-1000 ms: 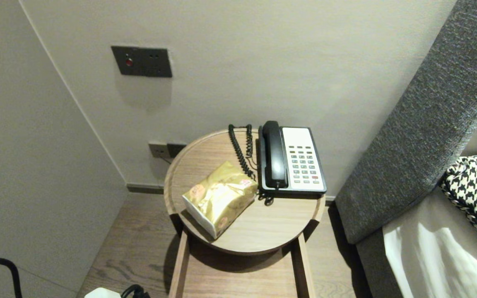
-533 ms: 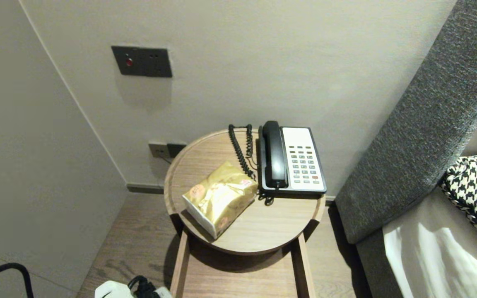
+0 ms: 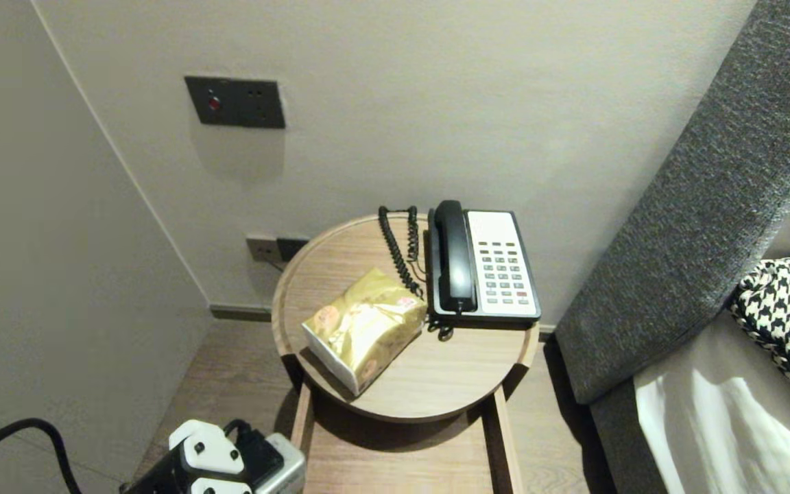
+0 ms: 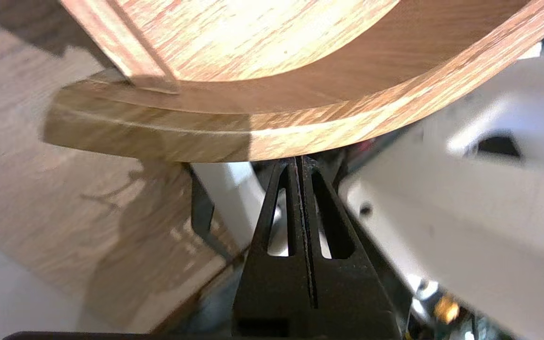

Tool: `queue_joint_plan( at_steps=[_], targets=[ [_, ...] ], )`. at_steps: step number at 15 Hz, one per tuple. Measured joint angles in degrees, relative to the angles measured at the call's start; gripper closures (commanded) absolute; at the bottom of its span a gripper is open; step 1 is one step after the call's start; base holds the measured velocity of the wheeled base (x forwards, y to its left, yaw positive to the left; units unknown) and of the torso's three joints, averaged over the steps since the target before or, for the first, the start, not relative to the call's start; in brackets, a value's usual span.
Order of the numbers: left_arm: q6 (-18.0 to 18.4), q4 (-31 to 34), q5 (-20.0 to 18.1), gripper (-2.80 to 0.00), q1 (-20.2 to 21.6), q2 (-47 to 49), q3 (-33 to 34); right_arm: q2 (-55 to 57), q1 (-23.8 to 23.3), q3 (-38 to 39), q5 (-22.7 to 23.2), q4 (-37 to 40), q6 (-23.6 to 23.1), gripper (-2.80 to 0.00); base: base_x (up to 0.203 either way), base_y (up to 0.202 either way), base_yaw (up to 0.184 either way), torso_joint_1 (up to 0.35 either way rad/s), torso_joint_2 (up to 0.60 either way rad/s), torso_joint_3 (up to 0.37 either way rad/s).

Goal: Close the nightstand drawer

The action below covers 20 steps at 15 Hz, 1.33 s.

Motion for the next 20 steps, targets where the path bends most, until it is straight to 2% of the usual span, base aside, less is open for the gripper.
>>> queue_joint_plan(
  at_steps=[4,12,17,20],
  targets=[
    [0.0,-3.8,-0.4,0.00,2.1,2.0,-1.5,0.0,0.0,0.0,0.0,0.0,0.0,0.00,0.000,0.000,0.000,0.000,0.00,0.000],
    [-0.7,-13.7,-0.6,0.00,3.5,5.2,-1.8,0.0,0.0,0.0,0.0,0.0,0.0,0.00,0.000,0.000,0.000,0.000,0.00,0.000],
    [-2.5,-19.0,-0.4,0.00,6.8,7.9,-2.1,0.0,0.0,0.0,0.0,0.0,0.0,0.00,0.000,0.000,0.000,0.000,0.00,0.000],
    [-4.5,-19.2,-0.9,0.00,7.7,8.0,-3.8,0.0,0.0,0.0,0.0,0.0,0.0,0.00,0.000,0.000,0.000,0.000,0.00,0.000]
  ],
)
